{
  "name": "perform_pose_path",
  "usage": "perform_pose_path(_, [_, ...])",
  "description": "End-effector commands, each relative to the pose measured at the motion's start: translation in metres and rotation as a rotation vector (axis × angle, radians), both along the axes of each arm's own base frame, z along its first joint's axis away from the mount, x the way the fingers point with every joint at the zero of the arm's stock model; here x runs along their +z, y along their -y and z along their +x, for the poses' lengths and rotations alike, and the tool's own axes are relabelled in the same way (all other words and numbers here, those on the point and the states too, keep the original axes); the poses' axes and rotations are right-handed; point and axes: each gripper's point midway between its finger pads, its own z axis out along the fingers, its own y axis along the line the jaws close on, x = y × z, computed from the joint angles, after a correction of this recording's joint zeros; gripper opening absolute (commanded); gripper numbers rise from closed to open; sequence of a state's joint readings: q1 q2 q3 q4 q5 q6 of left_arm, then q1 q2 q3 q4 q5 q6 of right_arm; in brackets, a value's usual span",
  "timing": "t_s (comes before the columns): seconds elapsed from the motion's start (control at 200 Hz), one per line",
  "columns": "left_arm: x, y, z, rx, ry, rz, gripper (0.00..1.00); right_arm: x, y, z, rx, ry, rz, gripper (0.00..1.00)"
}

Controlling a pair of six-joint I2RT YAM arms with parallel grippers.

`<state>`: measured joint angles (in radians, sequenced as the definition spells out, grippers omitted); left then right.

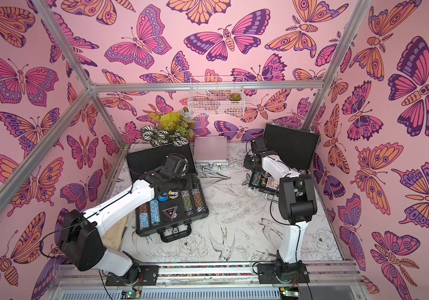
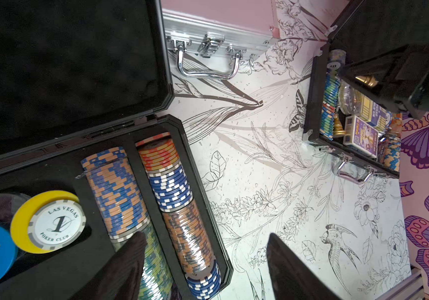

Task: Close the poker set cases
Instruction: Move the poker set case to the center of the board.

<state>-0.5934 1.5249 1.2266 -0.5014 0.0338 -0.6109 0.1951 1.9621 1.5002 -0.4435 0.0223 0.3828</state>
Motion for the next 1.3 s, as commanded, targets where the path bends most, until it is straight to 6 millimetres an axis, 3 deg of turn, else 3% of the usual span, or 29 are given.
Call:
perform_pose_path(0.0, [0.002, 0.006, -0.001, -0.021, 0.005, 0.002, 0.74, -0.012, 0.011, -0.007, 0.014, -0.038, -0.142, 0.23])
perform_pose_path(0.456, [0.0, -0.001, -0.006, -0.011, 0.014, 0.012, 0.75, -0.053, 0.025, -0.018, -0.019, -0.134, -0.247, 0.22])
perform_pose_path(0.716, [-0.001, -0.004, -0.008, -0.007, 0.018, 0.017, 0.75, -0.079, 0.018, -0.018, -0.008, -0.166, -0.212, 0.21])
perform_pose_path(0.811, [-0.002, -0.006, -0.008, -0.002, 0.016, 0.022, 0.75, -0.086, 0.012, -0.018, 0.011, -0.193, -0.192, 0.15])
perform_pose_path(1.037, [-0.002, -0.007, -0.007, 0.002, 0.018, 0.022, 0.75, -0.08, -0.007, -0.029, 0.074, -0.187, -0.163, 0.09])
perform_pose_path(1.297, [-0.005, -0.005, -0.006, 0.0, 0.013, 0.016, 0.75, -0.071, -0.035, -0.056, 0.153, -0.174, -0.161, 0.06])
